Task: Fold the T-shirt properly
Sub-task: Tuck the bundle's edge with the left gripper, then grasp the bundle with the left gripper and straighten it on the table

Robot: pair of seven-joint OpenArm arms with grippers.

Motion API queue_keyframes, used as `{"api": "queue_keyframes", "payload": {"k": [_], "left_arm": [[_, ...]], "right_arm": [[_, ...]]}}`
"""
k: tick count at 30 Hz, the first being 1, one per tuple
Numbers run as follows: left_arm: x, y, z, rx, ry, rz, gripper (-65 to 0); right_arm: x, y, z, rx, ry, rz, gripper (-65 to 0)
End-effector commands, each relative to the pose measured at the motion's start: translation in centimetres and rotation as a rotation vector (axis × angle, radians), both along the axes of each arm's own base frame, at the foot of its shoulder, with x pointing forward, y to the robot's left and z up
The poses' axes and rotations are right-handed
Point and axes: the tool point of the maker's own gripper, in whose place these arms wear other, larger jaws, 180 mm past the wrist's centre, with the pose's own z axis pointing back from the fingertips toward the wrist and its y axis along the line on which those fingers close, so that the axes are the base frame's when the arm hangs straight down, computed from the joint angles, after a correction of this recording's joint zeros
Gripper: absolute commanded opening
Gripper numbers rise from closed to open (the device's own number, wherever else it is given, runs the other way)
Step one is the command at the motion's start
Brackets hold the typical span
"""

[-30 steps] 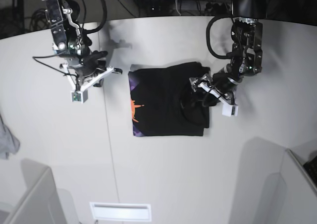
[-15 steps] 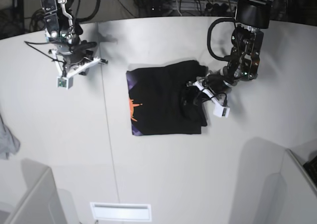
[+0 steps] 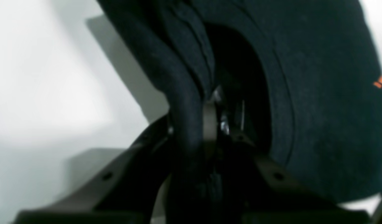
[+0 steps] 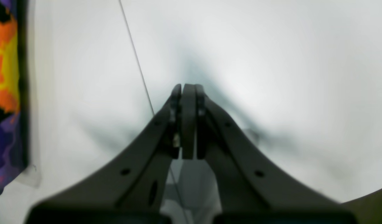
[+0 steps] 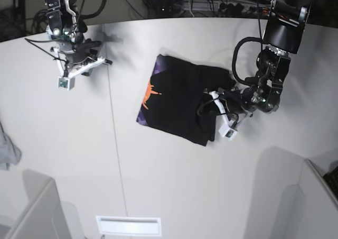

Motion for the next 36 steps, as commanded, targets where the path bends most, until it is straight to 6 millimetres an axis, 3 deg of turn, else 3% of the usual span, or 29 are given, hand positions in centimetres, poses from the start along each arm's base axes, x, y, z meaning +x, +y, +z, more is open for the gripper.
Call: {"api": "queue_keyframes", "payload": {"k": [1, 10, 16, 30, 36], "left_arm": [[-0.8, 1.7, -1.4, 0.145, 0.045, -0.033, -65.0], [1.0, -1.3, -0.9, 0.39, -0.062, -0.342, -65.0], [1.9, -4.8, -0.3, 0.447, -0.19, -0.55, -65.0], [0.0, -12.7, 0.0, 0.457, -0.395, -0.988, -65.0], [0.1, -14.5, -0.8, 0.469, -0.401, -1.025, -65.0]], "right_arm": [[0.8, -0.3, 1.0, -0.006, -0.043, -0.007, -65.0], [0.5, -1.5, 0.8, 0.002, -0.041, -0.077, -65.0], [0.1, -1.2, 0.6, 0.014, -0.032, -0.089, -65.0], [0.2, -1.3, 0.6, 0.012, -0.032, -0.094, -65.0], [0.0, -3.7, 0.8, 0.014, -0.045, -0.206, -65.0]]}}
